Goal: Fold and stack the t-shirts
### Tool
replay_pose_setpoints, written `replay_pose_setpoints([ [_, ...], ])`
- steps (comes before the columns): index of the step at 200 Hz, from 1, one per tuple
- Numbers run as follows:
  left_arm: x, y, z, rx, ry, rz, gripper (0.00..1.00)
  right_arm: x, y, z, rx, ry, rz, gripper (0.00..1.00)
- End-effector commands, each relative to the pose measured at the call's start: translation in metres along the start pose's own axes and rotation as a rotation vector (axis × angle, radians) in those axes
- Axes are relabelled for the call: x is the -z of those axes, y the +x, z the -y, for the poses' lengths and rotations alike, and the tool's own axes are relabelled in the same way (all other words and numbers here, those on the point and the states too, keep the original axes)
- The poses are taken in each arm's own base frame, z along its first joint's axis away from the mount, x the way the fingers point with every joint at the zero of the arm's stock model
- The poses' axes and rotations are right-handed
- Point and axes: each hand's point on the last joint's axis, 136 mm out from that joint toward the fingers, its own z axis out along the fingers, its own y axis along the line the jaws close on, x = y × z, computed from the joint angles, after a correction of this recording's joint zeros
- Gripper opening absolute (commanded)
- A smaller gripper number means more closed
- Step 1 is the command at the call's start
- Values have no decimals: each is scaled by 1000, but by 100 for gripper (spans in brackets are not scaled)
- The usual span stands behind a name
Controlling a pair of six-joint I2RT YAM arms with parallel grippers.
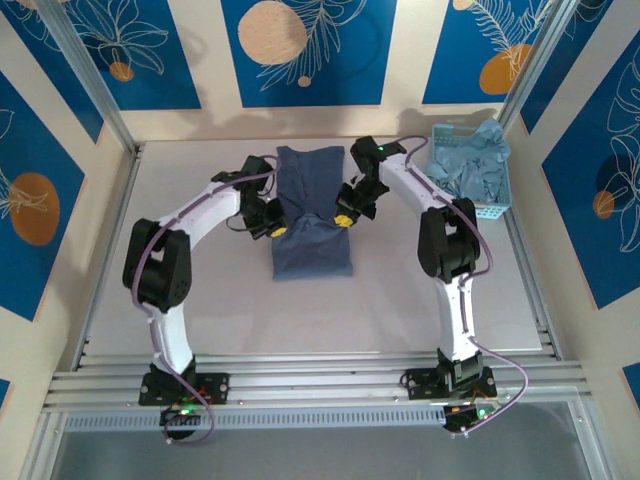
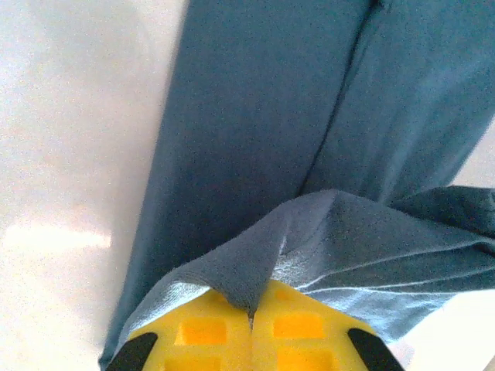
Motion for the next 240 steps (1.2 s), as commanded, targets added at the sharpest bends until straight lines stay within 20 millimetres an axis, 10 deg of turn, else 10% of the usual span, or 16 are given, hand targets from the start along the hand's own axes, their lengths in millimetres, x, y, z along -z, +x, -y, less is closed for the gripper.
replay_pose_setpoints([
  [1,0,-20,8,-38,18,8,0,-1,-5,2,-9,3,-37,0],
  [74,-23,-48,2,-35,-24,-5,0,-21,-32,0,-27,-39,-59,0],
  [104,-13,-54,-2,-42,-56,36,53,-14,-40,-4,13,-53,-25,39],
  [127,16,-54,-6,-54,-76,110,58,5,-42,-2,37,-48,37,55],
  [164,25,1,-32,53,-20,51,58,29,-20,21,23,-36,102,59],
  [201,-2,70,-56,209,71,-90,58,10,40,45,7,-58,40,59],
  [240,-25,82,-59,261,88,-125,58,-19,79,61,-14,-63,-20,59],
])
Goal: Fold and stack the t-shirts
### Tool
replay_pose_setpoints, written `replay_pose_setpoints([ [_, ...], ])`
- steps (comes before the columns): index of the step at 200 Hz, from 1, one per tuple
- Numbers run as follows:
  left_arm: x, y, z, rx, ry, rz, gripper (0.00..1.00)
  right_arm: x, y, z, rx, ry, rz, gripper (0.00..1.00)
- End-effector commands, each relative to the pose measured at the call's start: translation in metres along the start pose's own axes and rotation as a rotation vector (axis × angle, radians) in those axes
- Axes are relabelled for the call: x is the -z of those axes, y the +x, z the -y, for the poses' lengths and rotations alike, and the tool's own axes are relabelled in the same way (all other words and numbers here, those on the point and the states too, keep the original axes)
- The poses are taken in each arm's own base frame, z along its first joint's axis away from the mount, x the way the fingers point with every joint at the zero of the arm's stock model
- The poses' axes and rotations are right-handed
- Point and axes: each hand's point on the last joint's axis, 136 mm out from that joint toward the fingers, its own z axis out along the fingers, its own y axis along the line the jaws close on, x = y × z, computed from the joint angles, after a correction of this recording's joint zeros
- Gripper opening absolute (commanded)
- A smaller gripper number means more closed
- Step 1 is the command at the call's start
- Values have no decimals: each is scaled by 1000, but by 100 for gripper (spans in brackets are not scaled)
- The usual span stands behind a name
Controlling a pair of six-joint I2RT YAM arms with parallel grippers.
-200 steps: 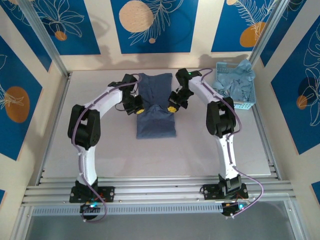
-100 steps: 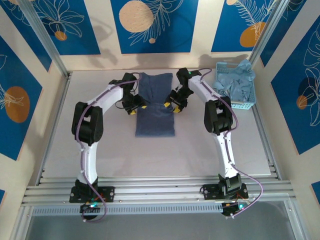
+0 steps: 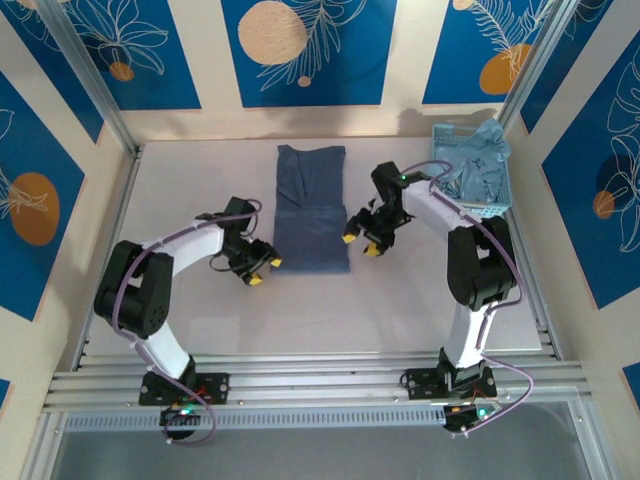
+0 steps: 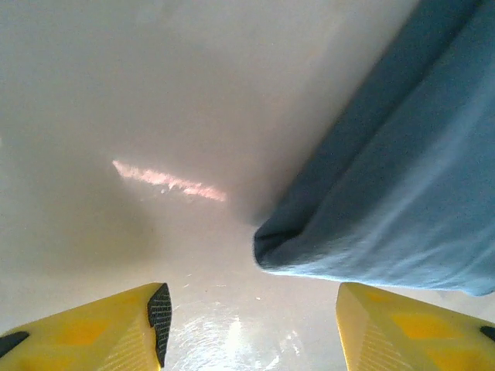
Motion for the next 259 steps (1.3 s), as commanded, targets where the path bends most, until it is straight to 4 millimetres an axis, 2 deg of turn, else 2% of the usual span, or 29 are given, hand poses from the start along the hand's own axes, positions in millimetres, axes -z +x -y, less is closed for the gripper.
replay_pose_setpoints([
  [1,-7,-3,24,35,100,-10,58,-17,13,-1,-24,-48,-30,59],
  [18,-17,-9,22,47,82,-7,57,-25,17,4,-36,-46,-36,59],
  [30,-25,-15,25,58,93,-4,53,-31,18,5,-38,-42,-48,59],
  [38,-29,-19,29,61,104,-1,46,-34,18,4,-34,-39,-55,59],
  [52,-31,-25,35,56,106,10,28,-40,18,4,-34,-27,-66,59],
  [64,-31,-29,40,55,115,19,18,-45,17,5,-43,-19,-71,58],
  [107,-26,-33,48,37,121,30,6,-56,5,1,-55,-15,-87,52],
  [124,-25,-33,48,35,116,35,1,-60,1,-3,-59,-10,-99,45],
  [141,-22,-33,49,33,118,42,0,-61,-7,-2,-69,4,-88,32],
  [161,-12,-32,52,14,123,56,0,-53,-17,-6,-57,10,-44,8],
  [175,-4,-30,53,-10,117,61,0,-43,-21,-12,-35,14,-13,0],
  [210,13,-16,49,-69,108,46,0,-25,-9,-17,-14,-4,7,0],
  [234,27,-3,43,-107,108,38,0,-18,11,-14,-13,-12,-12,0],
  [259,39,19,33,-154,108,3,0,-12,40,-9,10,-12,-48,0],
])
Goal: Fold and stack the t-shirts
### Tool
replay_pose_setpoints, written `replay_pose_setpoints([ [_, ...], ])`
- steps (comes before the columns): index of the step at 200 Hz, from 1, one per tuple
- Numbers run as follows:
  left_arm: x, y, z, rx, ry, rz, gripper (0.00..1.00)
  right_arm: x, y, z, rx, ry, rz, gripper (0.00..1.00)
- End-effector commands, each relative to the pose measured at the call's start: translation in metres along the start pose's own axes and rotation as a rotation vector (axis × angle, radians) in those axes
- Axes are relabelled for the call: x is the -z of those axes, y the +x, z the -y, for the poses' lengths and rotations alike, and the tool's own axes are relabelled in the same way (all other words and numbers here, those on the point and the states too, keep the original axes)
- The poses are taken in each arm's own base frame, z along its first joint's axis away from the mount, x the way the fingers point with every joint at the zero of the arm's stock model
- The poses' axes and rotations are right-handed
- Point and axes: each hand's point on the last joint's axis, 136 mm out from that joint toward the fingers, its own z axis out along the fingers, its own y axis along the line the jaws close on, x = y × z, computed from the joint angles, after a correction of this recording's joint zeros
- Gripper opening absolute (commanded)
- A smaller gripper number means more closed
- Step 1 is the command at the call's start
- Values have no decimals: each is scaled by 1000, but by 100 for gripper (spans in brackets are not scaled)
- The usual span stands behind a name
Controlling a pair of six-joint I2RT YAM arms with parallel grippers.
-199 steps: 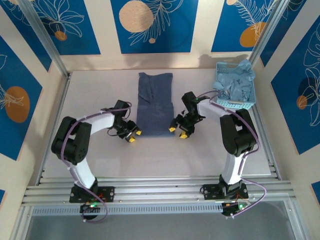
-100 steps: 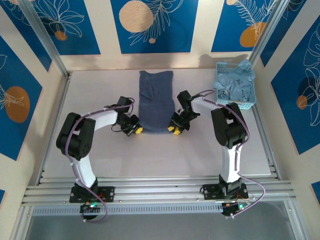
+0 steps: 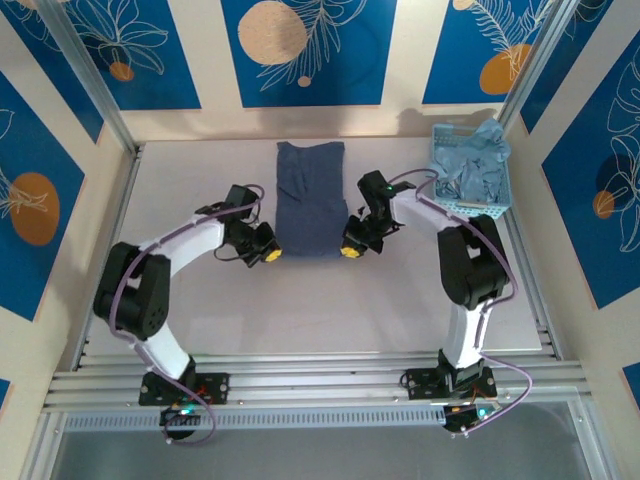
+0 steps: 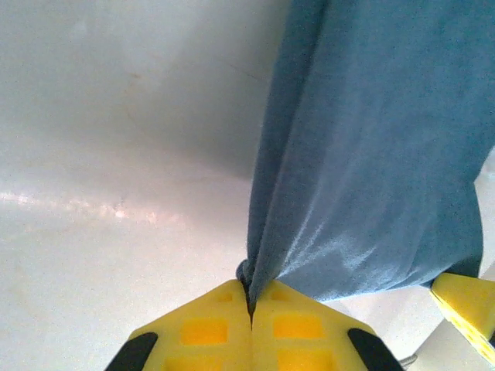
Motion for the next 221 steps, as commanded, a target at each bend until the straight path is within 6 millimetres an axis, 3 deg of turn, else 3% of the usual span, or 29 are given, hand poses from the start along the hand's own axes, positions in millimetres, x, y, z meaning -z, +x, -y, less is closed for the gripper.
replay_pose_setpoints([
  [1,15,30,-14,-60,-28,-66,0,9,37,5,12,6,-66,0],
  [27,27,68,-25,-117,-18,-136,0,14,77,14,50,18,-127,0],
  [53,49,109,-35,-180,8,-180,0,22,129,22,91,31,-215,0],
  [84,85,158,-23,-295,162,-209,0,45,192,31,119,19,-291,0],
  [102,106,176,-21,-312,239,-204,0,62,219,29,123,-11,-322,0],
  [122,129,186,-17,-313,319,-179,0,80,236,20,116,-50,-343,0],
  [163,165,176,20,-314,448,-61,0,112,227,-15,102,-120,-300,0],
  [195,138,147,18,-254,338,-10,0,112,184,-41,55,-164,-259,0],
  [221,127,103,27,-178,269,78,0,108,133,-64,42,-179,-228,0],
])
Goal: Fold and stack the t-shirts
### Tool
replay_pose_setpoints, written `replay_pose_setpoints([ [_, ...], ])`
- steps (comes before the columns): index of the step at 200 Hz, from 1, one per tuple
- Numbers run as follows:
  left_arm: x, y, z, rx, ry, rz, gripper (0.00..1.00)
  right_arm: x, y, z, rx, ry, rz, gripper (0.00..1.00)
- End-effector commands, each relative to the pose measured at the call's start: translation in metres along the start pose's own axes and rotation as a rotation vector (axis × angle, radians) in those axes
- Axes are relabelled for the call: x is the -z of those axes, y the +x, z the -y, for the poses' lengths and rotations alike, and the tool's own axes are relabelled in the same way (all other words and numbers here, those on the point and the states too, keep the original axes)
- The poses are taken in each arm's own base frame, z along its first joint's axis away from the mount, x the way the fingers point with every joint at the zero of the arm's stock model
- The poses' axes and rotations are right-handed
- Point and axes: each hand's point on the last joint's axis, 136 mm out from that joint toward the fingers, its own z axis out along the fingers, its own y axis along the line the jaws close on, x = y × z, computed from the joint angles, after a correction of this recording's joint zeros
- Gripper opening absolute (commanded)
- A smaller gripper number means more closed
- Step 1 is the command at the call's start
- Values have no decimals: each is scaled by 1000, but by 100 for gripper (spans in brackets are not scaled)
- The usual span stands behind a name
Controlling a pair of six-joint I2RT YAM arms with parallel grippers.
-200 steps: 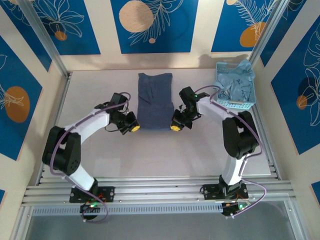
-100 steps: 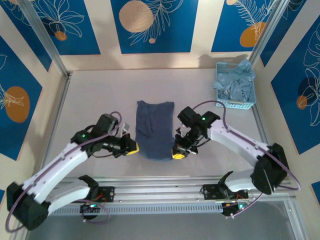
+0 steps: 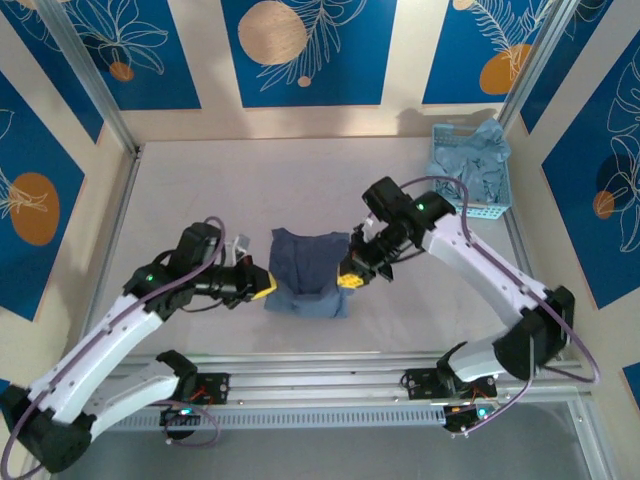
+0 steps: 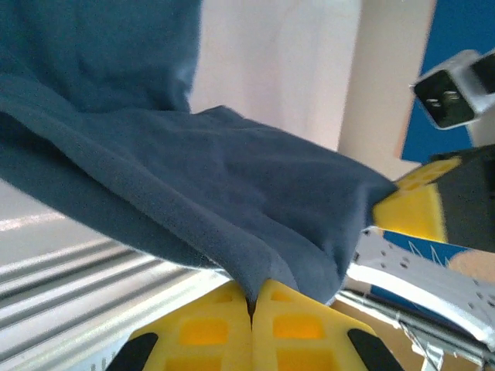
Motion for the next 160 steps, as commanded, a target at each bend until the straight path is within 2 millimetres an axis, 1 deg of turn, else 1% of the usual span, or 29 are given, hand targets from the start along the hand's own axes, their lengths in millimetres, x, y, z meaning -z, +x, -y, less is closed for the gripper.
replay_pose_setpoints([
  [1,-2,-46,3,43,-53,124,0,3,-37,-17,-13,-28,-5,0],
  [10,-5,-64,-2,68,-93,147,0,4,-58,-19,-24,-21,15,0],
  [22,-14,-90,-2,74,-108,173,0,3,-88,-20,-52,-21,29,0],
  [30,-21,-108,-6,85,-138,187,0,0,-107,-20,-76,-34,25,0],
  [42,-34,-133,-10,93,-176,175,0,-5,-136,-21,-103,-63,22,0],
  [55,-50,-157,-24,121,-258,143,0,-13,-170,-22,-119,-76,17,0],
  [62,-59,-170,-23,113,-263,131,0,-16,-187,-22,-128,-74,17,0],
  [70,-70,-183,-26,107,-280,121,0,-21,-208,-18,-146,-64,17,0],
  [84,-89,-206,-41,120,-335,103,0,-31,-241,-9,-183,-42,22,0],
  [88,-95,-211,-46,127,-350,94,0,-33,-249,-6,-194,-39,21,3],
  [96,-106,-220,-57,149,-383,73,0,-37,-264,-1,-207,-27,28,13],
  [99,-109,-223,-61,157,-390,67,3,-38,-270,1,-211,-19,33,17],
  [105,-116,-230,-64,159,-394,63,13,-40,-278,6,-213,-1,43,26],
  [115,-120,-242,-67,148,-409,82,36,-38,-291,8,-188,24,86,39],
  [120,-119,-248,-65,136,-411,101,42,-35,-295,9,-181,39,108,43],
  [128,-113,-256,-56,108,-399,140,51,-30,-300,9,-167,44,136,49],
  [138,-100,-261,-47,79,-403,197,57,-22,-301,7,-143,54,171,53],
  [144,-91,-262,-44,71,-412,225,58,-15,-299,4,-119,65,198,54],
  [151,-80,-258,-41,69,-426,248,59,-9,-294,2,-89,82,227,55],
  [160,-69,-248,-43,81,-444,260,59,-2,-285,-1,-50,105,262,56],
])
